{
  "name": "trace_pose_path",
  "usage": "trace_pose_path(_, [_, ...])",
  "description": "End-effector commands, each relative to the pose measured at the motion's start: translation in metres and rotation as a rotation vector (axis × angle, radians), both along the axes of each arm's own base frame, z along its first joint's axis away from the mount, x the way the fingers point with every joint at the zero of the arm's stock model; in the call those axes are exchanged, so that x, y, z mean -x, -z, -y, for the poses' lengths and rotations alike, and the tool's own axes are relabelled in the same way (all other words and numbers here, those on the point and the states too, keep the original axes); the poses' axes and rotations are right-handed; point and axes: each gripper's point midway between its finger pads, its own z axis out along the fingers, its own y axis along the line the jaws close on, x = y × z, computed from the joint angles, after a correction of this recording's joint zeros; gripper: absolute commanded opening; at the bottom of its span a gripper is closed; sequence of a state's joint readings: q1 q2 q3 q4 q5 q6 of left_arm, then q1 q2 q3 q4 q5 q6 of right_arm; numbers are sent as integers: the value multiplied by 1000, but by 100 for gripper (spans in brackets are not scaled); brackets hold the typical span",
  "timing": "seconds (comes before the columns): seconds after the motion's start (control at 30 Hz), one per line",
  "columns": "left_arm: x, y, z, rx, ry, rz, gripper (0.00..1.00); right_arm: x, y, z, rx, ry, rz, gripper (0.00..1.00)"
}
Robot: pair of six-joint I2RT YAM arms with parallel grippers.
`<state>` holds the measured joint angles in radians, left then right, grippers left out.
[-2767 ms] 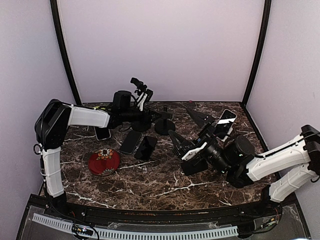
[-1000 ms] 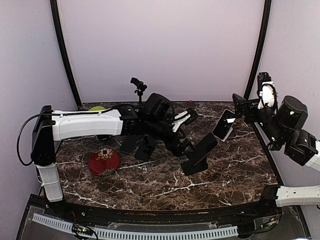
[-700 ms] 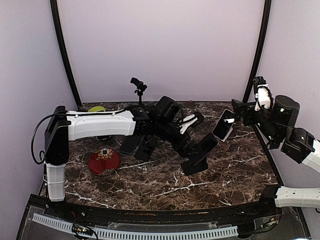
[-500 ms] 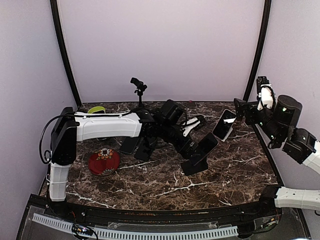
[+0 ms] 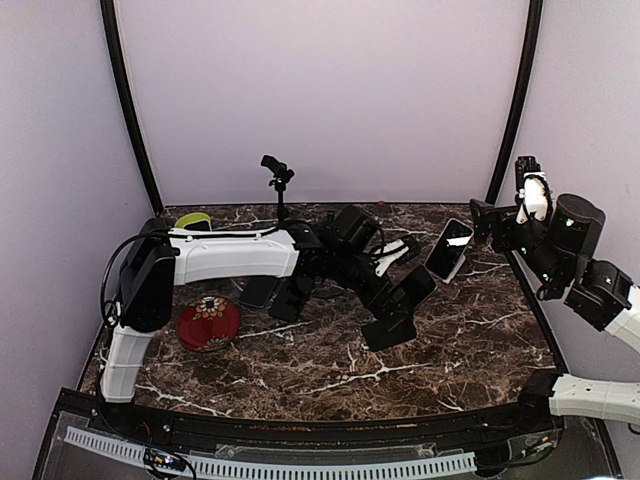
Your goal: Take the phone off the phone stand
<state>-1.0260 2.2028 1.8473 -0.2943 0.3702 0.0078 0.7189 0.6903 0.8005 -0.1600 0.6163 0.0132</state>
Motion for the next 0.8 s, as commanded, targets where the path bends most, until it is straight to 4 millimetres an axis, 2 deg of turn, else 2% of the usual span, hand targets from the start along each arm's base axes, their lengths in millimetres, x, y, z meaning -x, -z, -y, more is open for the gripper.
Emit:
trace_pose_path(0.0, [8,-9,7,16,34,-1,99,0,-6,2,-25,2,31,100])
trace_pose_path(0.33, [9,-1,14,-4,30,10,98,2,-7,3,-27,2,41,100])
trace_pose_path(0.47, [5,6,15,-35,6,29,90,2,-7,4,-27,3,43,100])
trace_pose_path(0.77, [10,4,18,-27,26,27,72,2,-7,4,-23,4,46,100])
